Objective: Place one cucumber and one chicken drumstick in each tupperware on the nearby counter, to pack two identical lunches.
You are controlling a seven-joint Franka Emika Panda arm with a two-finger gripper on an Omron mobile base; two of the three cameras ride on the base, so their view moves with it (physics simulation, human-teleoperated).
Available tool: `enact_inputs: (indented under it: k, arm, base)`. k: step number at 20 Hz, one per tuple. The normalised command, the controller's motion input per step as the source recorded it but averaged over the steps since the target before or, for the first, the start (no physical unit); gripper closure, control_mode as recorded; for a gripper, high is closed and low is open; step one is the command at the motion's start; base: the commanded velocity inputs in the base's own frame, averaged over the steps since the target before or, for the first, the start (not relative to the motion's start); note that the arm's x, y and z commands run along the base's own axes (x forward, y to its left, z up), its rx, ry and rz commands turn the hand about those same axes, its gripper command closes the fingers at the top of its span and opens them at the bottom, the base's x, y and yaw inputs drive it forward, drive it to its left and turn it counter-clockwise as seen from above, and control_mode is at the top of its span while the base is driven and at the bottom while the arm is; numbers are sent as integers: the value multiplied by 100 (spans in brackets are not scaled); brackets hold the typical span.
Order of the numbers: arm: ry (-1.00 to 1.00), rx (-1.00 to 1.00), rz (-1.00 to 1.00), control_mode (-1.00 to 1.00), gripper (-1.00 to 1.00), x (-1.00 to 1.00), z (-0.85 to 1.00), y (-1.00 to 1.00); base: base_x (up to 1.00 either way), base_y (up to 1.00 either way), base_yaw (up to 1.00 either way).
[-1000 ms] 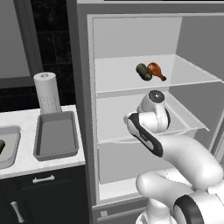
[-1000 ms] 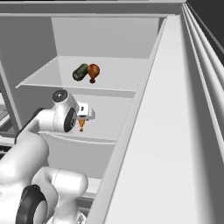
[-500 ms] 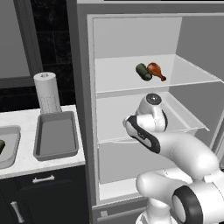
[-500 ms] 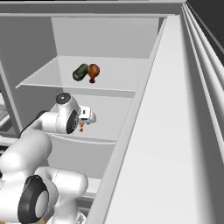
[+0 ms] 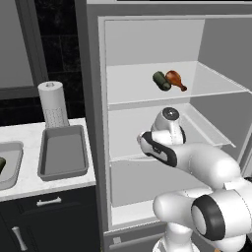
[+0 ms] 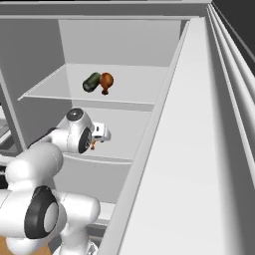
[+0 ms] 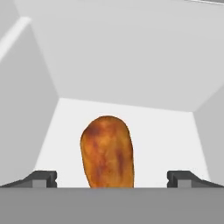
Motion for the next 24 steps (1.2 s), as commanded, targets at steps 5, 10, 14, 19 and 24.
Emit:
enact_inputs:
  k: [5,10,14,19,24]
  arm:
    - [0,0,0,-100,100,17,-19,0]
    - [3,0,0,-100,100,0,-26,0]
    - [5,0,0,-100,100,0,-40,-4]
    - [5,0,0,-100,100,0,-40,-9]
    - [-2,0,0,-100,100,-62,-6,-2]
  base:
    - [0,0,0]
    - [0,0,0]
    - [0,0,0]
    - [0,0,0]
    - [0,0,0]
